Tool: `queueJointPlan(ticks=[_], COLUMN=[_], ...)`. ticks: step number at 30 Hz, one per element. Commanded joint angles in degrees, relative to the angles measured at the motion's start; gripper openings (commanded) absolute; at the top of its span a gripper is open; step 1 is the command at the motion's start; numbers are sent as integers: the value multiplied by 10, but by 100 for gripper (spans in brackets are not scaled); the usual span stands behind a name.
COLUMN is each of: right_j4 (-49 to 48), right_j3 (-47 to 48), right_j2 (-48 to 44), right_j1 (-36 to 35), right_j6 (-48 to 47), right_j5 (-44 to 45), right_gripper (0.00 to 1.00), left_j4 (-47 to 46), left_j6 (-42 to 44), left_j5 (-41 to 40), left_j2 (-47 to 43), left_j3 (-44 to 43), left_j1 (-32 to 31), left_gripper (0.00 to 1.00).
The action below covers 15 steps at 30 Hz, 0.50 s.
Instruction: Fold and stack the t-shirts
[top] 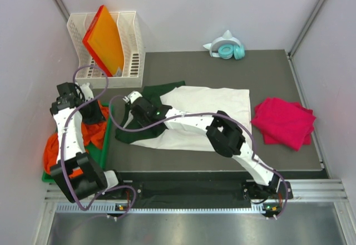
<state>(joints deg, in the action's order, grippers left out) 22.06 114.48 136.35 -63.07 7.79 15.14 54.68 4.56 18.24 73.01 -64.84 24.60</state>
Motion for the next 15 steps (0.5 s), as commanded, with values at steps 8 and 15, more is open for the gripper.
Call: queueJointPlan(ticks=[8,15], right_j4=[-22,-47], right_j3=[-4,-45], right_j2=[-23,-69], right_j1=[20,25], right_j6=[17,18], right_j5=[31,69], right_gripper=[4,0], left_j4=[-1,-4], left_j6=[10,18], left_j5=[22,20], left_j2=[-10,-13], left_j3=[-3,1], left_j1=[4,4], left_gripper=[24,24])
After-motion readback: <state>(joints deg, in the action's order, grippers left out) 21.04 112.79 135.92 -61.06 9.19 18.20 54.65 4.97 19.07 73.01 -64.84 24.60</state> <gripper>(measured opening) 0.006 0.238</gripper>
